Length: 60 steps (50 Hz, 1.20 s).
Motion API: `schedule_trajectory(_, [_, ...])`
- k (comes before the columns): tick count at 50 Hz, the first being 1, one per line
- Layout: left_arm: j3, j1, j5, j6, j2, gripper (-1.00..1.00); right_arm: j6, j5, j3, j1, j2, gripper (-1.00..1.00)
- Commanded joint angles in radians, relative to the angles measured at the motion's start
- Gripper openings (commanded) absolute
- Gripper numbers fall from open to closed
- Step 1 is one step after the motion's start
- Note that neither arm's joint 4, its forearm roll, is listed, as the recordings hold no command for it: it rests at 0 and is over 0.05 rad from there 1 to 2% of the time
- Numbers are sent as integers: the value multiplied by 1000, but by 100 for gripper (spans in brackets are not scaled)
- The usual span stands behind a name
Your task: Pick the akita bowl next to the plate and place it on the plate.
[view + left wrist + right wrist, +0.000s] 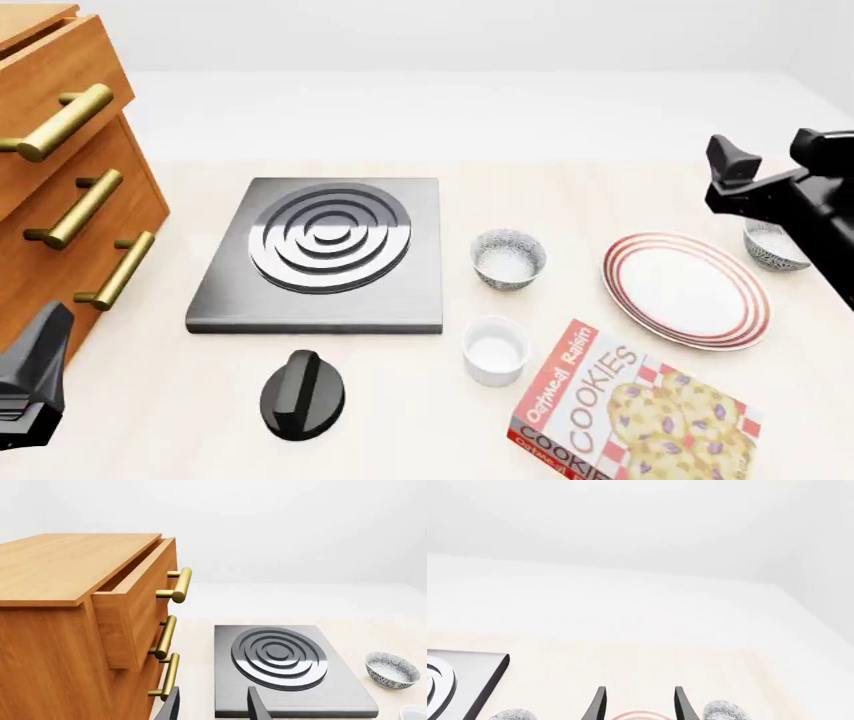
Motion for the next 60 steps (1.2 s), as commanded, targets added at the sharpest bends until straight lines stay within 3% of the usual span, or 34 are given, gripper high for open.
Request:
schedule_trajectory(1, [0,0,0,0,0,100,7,12,-37,-27,51,100])
schedule_trajectory(60, [0,0,0,0,0,100,76,68,-164,-172,184,100])
